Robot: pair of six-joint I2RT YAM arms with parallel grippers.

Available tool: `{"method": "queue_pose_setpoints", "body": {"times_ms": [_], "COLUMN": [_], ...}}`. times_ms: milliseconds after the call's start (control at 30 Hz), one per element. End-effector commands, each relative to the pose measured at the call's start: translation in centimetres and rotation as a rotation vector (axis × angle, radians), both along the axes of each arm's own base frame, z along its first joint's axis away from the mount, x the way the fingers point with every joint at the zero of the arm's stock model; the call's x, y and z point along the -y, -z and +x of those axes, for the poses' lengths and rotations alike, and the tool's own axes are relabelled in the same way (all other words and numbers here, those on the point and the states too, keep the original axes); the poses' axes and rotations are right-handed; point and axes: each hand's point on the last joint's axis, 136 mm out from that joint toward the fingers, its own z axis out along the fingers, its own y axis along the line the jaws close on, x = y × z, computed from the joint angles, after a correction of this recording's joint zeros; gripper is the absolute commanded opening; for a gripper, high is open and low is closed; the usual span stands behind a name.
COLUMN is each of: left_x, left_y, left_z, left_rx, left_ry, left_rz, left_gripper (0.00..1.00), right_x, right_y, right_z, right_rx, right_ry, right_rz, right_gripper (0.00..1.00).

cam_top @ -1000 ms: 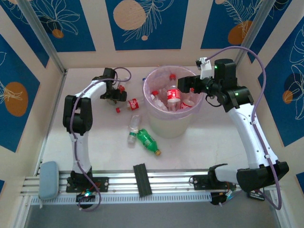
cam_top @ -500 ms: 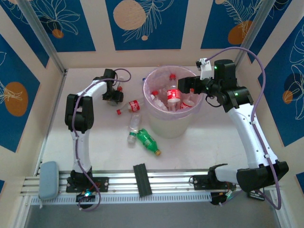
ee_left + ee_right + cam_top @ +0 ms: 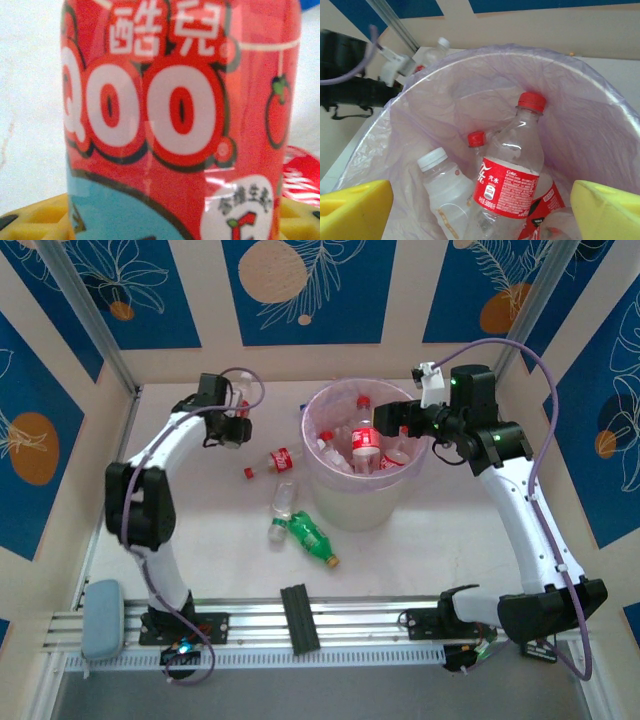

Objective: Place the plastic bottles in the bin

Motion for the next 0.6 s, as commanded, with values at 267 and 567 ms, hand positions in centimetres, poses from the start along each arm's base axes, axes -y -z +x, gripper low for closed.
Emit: {"method": "queue_pose_setpoints", "body": {"times_ms": [267,567], "left_x": [4.9,11.7], "left_y": [-13.1,-19.1], "left_z": [-7.3,-14.0], "left_rx": [0.319,0.426], "left_ry": [0.102,0.321], "left_rz": [-0.374,-0.529], "left_gripper": [0.22,0.05], "right_x": [-7.6,-15.5], "right_y": [-5.1,-6.2], "right_z": [0.3,0.7], "right_rx": [0.086,0.068], "right_ry": [-0.217,-0.4], "right_rz": [0.107,0.169], "right_gripper": [0.92,0.98]}}
